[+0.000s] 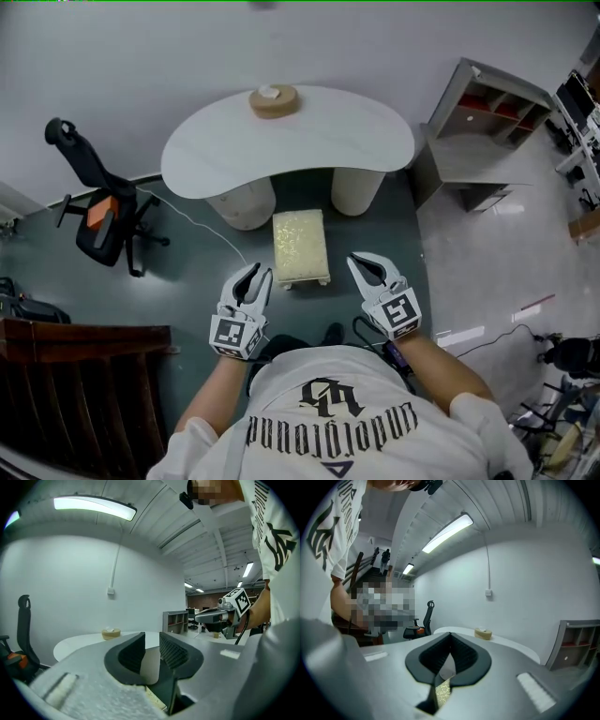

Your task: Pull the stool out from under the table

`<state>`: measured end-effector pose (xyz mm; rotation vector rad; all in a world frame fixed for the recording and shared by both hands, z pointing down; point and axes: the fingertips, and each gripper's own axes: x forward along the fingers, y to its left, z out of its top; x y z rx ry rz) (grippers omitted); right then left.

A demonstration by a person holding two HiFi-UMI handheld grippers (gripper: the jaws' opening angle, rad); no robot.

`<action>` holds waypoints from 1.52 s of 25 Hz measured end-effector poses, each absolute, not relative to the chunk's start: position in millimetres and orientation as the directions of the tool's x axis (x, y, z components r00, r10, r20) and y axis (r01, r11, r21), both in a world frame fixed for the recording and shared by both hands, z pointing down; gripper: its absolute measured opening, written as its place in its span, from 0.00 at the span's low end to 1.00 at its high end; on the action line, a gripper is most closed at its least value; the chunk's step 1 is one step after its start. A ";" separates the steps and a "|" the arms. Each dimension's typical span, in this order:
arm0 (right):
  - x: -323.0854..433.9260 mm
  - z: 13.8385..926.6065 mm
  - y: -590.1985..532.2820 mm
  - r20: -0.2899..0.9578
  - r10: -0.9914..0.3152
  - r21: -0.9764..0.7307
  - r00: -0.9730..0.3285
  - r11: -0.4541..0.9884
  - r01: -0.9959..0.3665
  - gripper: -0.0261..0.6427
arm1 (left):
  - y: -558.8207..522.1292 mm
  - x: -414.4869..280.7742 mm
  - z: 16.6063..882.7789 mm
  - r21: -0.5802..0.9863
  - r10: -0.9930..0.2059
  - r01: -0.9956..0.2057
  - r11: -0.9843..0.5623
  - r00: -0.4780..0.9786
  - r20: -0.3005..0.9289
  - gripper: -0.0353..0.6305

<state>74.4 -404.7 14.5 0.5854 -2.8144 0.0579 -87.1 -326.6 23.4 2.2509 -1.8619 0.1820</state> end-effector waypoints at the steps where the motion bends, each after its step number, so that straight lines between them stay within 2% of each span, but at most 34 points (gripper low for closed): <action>1: 73.9 13.6 -403.4 0.265 -0.384 0.016 -0.884 0.919 -0.395 0.04 | -326.2 -88.6 21.2 0.085 -0.955 -0.981 -0.175 0.190 0.230 0.19; 8: 57.4 -0.9 -374.4 0.271 -0.414 0.008 -0.869 0.904 -0.428 0.04 | -306.6 -104.0 -4.5 0.081 -0.946 -0.969 -0.235 0.247 0.212 0.06; 23: -28.8 -20.8 -218.0 0.252 -0.500 0.011 -0.828 0.857 -0.515 0.04 | -159.3 -189.7 -27.8 0.063 -0.907 -0.926 -0.373 0.378 0.187 0.06; 29: -19.4 -24.4 -187.9 0.268 -0.489 0.001 -0.830 0.862 -0.507 0.04 | -123.8 -183.4 -28.1 0.086 -0.906 -0.926 -0.368 0.378 0.193 0.06; 38: 41.7 -30.5 -171.5 0.267 -0.412 0.002 -0.871 0.904 -0.427 0.04 | -100.1 -125.2 -41.5 0.076 -0.933 -0.951 -0.300 0.309 0.186 0.06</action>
